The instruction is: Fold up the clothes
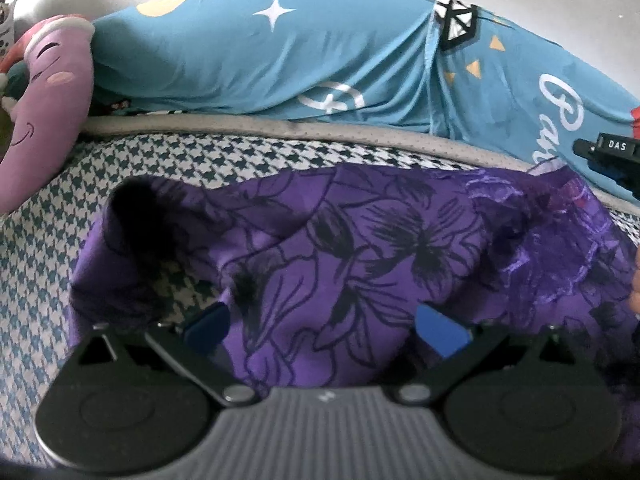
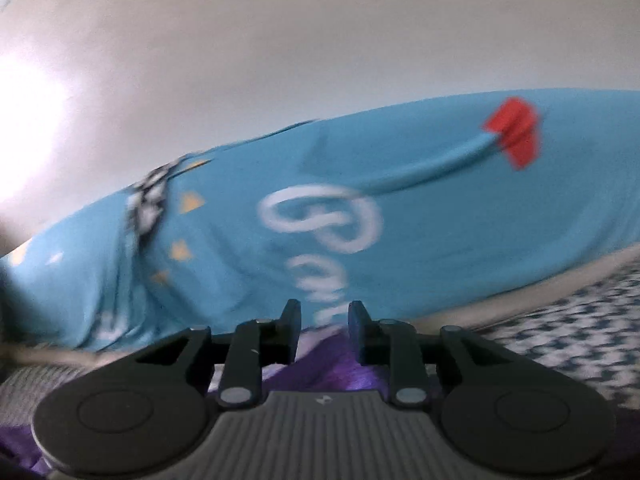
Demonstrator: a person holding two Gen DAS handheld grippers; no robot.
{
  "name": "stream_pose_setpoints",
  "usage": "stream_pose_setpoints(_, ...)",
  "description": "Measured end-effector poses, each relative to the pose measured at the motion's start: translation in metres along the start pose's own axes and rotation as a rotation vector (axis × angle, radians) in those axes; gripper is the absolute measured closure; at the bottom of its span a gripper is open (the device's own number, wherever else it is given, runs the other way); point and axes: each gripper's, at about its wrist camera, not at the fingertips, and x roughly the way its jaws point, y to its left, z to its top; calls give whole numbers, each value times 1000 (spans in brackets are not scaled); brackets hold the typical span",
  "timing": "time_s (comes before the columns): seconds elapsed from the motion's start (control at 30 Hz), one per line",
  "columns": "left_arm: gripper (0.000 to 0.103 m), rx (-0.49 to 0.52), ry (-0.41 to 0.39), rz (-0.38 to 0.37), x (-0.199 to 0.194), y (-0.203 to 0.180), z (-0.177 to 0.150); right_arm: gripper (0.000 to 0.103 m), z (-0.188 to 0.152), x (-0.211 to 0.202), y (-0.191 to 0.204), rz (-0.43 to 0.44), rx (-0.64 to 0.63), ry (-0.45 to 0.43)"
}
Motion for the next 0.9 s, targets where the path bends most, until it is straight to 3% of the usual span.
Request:
stream_pose_setpoints(0.13, 0, -12, -2, 13, -1, 6, 0, 74, -8, 8, 28, 106, -64, 68)
stream_pose_setpoints(0.23, 0, -24, -2, 19, -1, 13, 0, 62, -15, 9, 46, 192, -86, 99)
stream_pose_setpoints(0.3, 0, -30, -2, 17, -2, 18, 0, 48, -21, 12, 60, 227, -110, 113)
stream_pose_setpoints(0.4, 0, -39, -5, 25, -3, 25, 0, 34, -35, 15, 77, 249, -152, 135)
stream_pose_setpoints(0.57, 0, -51, -9, 34, -4, 34, 1, 32, -59, 28, 103, 241, -271, 184)
stream_pose_setpoints(0.63, 0, -49, -10, 43, -5, 37, 1, 36, -67, 29, 110, 216, -312, 186)
stream_pose_setpoints(0.8, 0, -61, -15, 53, -7, 45, 3, 72, -72, 24, 116, 194, -334, 172)
stream_pose_setpoints(0.9, 0, -82, -22, 55, -10, 50, 6, 85, -71, 18, 115, 177, -314, 161)
